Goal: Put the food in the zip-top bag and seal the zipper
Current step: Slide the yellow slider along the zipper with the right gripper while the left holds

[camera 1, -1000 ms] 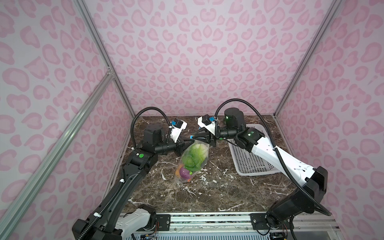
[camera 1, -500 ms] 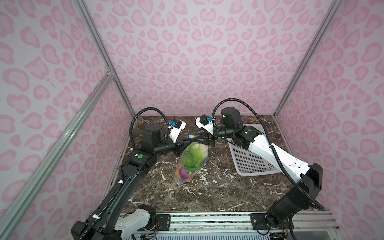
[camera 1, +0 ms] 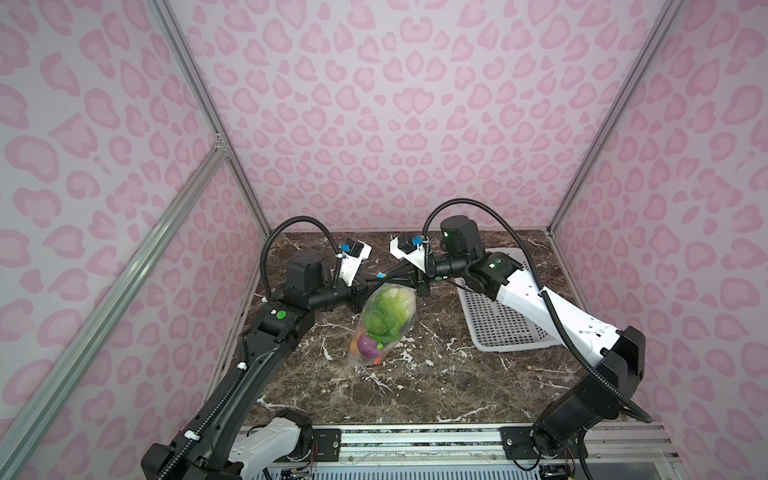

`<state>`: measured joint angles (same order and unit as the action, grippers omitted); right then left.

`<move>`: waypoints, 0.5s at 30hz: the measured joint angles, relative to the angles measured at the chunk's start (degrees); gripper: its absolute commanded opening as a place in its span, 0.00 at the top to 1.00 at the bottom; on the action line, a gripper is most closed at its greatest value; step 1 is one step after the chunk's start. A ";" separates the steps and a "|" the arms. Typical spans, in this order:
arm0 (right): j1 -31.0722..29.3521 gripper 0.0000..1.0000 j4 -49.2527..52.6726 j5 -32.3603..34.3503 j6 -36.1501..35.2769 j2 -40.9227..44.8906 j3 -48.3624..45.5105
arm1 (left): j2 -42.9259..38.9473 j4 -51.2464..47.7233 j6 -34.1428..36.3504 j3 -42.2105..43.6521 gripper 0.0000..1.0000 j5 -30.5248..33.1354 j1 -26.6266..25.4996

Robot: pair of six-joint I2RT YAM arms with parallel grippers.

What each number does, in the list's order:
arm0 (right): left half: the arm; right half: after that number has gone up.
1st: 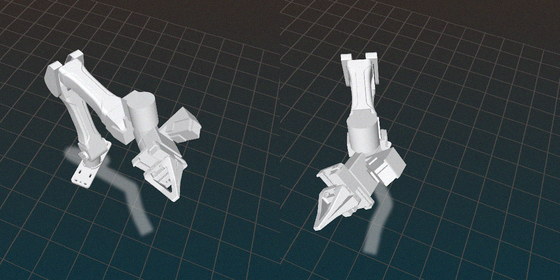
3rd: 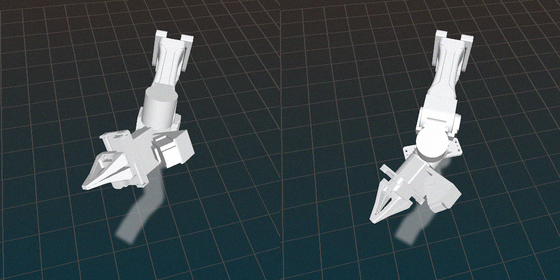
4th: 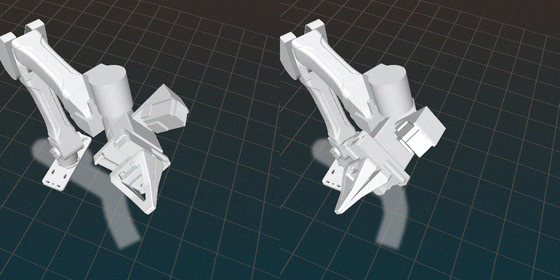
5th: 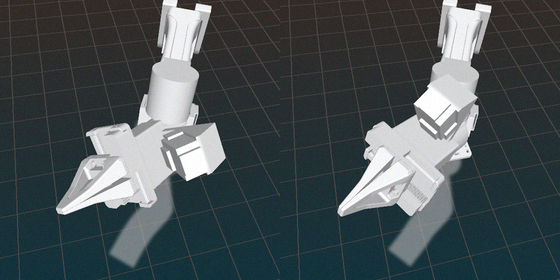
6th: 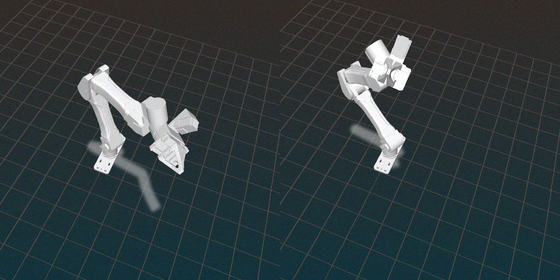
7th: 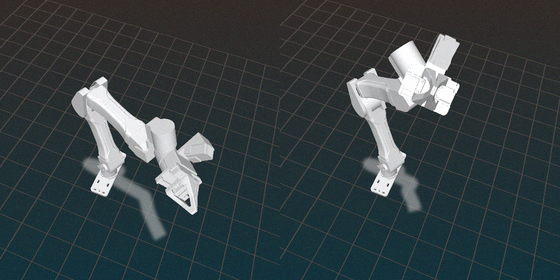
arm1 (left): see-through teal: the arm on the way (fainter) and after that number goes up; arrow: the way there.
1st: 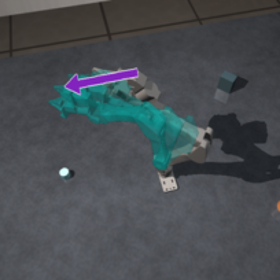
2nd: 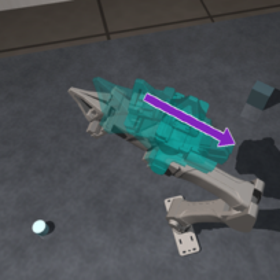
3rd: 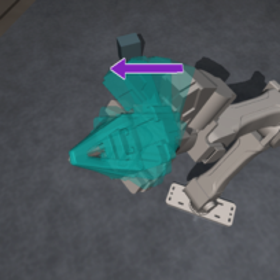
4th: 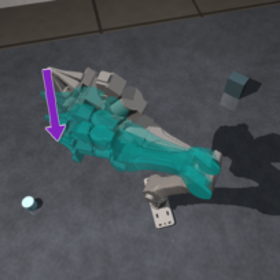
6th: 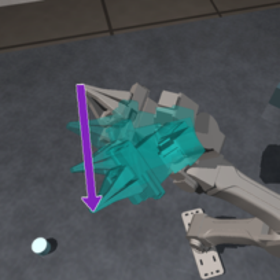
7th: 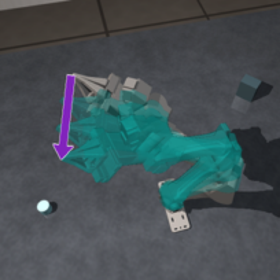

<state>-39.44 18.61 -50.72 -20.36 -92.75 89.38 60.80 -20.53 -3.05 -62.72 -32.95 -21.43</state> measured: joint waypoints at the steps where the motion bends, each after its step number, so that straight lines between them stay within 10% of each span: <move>1: -0.04 1.00 -0.17 0.61 -0.20 0.15 -0.48 | -0.44 0.00 0.00 0.26 0.96 0.63 0.00; 15: 0.09 0.98 2.14 14.36 -4.26 2.34 -6.01 | -3.67 0.00 -0.50 2.08 0.96 10.29 0.13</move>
<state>-39.35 20.75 -36.36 -24.62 -90.41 83.37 57.12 -20.53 -3.55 -60.64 -22.65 -21.30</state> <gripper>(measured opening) 0.073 0.040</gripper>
